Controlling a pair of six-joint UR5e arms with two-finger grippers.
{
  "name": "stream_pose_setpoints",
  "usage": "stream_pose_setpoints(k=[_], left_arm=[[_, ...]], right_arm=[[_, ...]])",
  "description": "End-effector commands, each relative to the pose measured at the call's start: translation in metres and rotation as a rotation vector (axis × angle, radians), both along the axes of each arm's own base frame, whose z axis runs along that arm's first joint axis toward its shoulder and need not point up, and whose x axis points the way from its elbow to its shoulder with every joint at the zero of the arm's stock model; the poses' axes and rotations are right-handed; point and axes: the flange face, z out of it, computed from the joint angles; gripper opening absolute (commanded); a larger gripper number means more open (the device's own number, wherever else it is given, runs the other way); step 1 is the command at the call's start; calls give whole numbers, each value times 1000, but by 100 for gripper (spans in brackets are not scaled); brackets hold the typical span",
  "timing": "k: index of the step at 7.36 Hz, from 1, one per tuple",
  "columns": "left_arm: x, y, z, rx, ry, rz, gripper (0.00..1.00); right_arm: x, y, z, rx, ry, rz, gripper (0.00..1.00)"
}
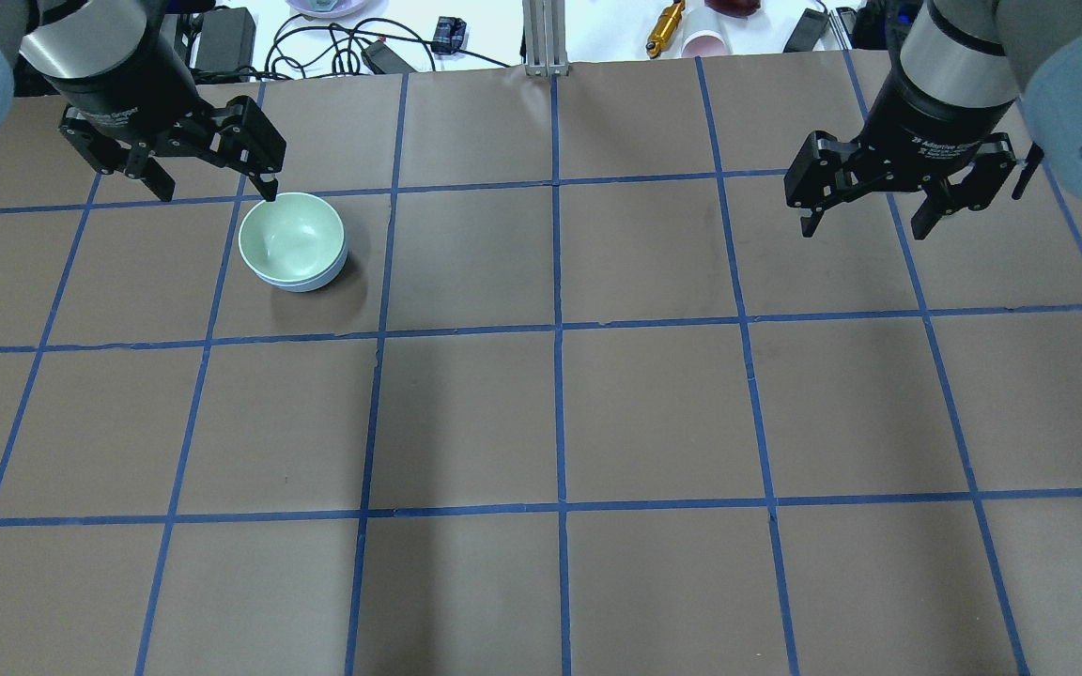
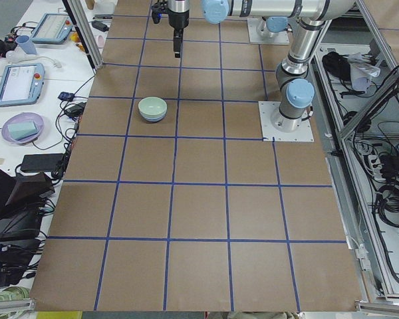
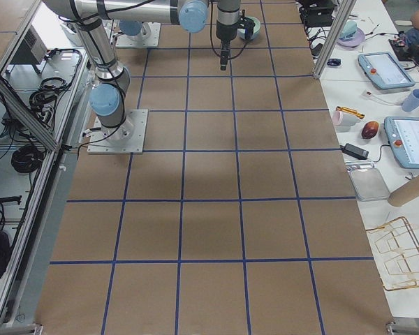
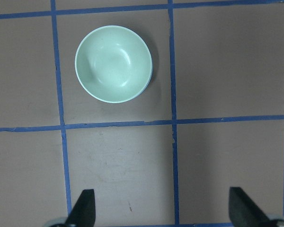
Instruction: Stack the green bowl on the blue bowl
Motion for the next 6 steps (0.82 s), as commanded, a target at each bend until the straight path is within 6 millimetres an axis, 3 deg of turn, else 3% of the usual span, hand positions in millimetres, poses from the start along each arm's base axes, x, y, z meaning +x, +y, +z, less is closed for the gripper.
stream_pose_setpoints(k=[1, 6], left_arm=[[-2, 11, 8, 11, 3, -1, 100], [-2, 14, 17, 33, 5, -1, 100]], right_arm=[[0, 0, -1, 1, 0, 0, 100], [0, 0, 0, 0, 0, 0, 100]])
